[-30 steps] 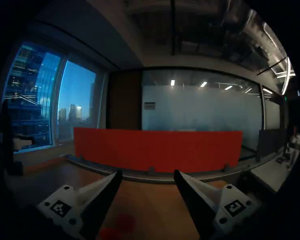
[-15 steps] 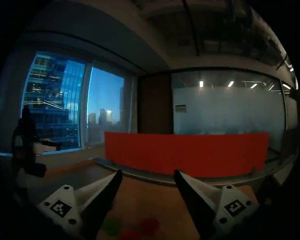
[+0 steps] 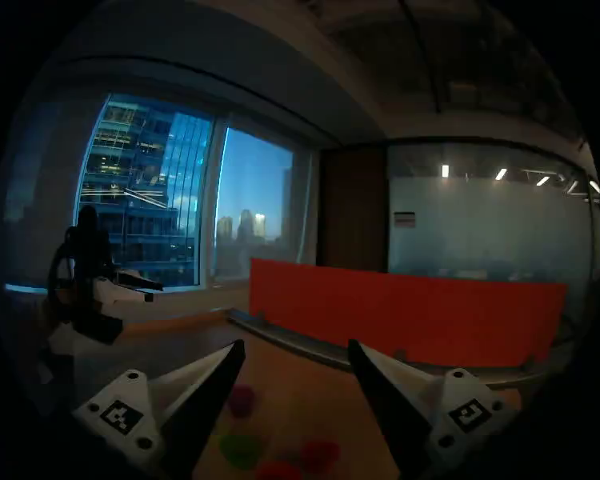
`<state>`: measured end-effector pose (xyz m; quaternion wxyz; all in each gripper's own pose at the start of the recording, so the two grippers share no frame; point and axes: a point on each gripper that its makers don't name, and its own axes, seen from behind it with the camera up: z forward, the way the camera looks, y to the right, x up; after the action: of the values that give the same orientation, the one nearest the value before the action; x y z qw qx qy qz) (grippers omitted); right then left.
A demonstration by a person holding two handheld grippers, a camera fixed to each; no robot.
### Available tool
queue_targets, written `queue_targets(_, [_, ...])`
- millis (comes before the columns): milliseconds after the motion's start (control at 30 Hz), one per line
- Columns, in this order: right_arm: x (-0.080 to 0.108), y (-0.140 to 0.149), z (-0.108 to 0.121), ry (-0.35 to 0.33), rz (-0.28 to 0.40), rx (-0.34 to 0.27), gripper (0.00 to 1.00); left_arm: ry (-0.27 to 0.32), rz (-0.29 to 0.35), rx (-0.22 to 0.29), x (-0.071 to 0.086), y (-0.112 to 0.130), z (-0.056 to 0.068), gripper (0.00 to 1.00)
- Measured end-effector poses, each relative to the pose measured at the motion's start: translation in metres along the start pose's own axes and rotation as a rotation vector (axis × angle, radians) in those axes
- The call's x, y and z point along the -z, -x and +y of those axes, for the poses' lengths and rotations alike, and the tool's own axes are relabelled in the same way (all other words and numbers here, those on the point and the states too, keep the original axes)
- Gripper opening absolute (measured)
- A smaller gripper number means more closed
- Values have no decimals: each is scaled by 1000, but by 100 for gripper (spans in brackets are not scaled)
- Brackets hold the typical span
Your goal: Pour water
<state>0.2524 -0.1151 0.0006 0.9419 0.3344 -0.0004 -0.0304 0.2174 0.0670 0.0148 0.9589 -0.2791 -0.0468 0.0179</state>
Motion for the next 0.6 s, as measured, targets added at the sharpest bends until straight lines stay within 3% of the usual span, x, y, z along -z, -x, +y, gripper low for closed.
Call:
queue_targets(367, [-16,32,-33,-139,-92,30,100,80,-62,9,-5,29,10,99])
queue_targets(600, [-27,62,-47,-214,-167,47,100,123,-118,-24,-10,59,16,99])
